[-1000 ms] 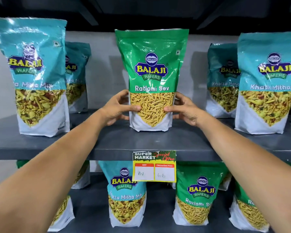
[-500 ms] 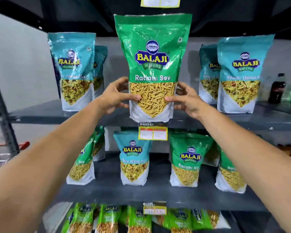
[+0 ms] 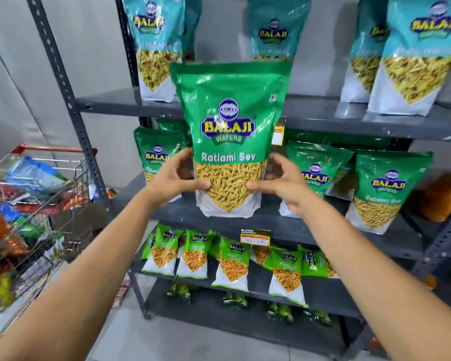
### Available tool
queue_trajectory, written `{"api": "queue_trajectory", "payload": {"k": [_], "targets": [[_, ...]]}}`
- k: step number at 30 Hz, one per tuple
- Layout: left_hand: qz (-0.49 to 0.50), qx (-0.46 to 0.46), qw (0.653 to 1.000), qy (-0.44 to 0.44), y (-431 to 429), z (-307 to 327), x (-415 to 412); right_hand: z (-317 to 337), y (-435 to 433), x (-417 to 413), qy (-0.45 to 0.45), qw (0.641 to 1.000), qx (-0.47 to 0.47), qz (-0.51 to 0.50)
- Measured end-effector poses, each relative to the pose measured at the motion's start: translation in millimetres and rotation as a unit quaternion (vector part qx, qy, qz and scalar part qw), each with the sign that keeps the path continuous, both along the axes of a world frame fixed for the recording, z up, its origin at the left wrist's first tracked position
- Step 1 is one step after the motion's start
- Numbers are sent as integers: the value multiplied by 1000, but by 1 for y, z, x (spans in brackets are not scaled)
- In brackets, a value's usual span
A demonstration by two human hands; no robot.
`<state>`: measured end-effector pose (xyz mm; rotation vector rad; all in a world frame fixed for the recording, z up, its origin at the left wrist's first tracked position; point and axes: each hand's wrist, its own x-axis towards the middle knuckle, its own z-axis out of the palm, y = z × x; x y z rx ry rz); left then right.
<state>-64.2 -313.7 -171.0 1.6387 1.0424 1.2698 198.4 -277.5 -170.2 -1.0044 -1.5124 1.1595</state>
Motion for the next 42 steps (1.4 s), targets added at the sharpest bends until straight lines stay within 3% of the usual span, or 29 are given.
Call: {"api": "queue_trajectory", "payload": {"k": [5, 9, 21, 26, 29, 31, 32, 34, 37, 42], "targets": [[23, -24, 999, 42, 15, -59, -31, -66, 21, -32, -29, 999, -39, -7], [56, -46, 997, 24, 51, -90, -61, -104, 67, -77, -25, 998, -44, -41], [154, -93, 983, 43, 172, -152, -124, -163, 185, -169, -51, 993, -35, -101], [187, -132, 973, -15, 184, -191, -120, -182, 196, -169, -86, 992, 2, -91], [318, -108, 942, -14, 168, -201, -97, -184, 187, -154, -83, 992, 28, -91], [431, -63, 900, -1, 148, -201, -66, -189, 174, -131, -76, 986, 69, -134], [437, -28, 898, 26, 145, -200, -48, -193, 171, -116, -64, 981, 85, -165], [351, 20, 930, 108, 151, -200, -12, -200, 172, -87, -49, 970, 97, -219], [241, -28, 957, 158, 181, -196, 30, -206, 183, -57, -22, 970, 35, -239], [225, -70, 965, 114, 219, -187, 70, -202, 222, -40, -57, 987, -57, -139]]}}
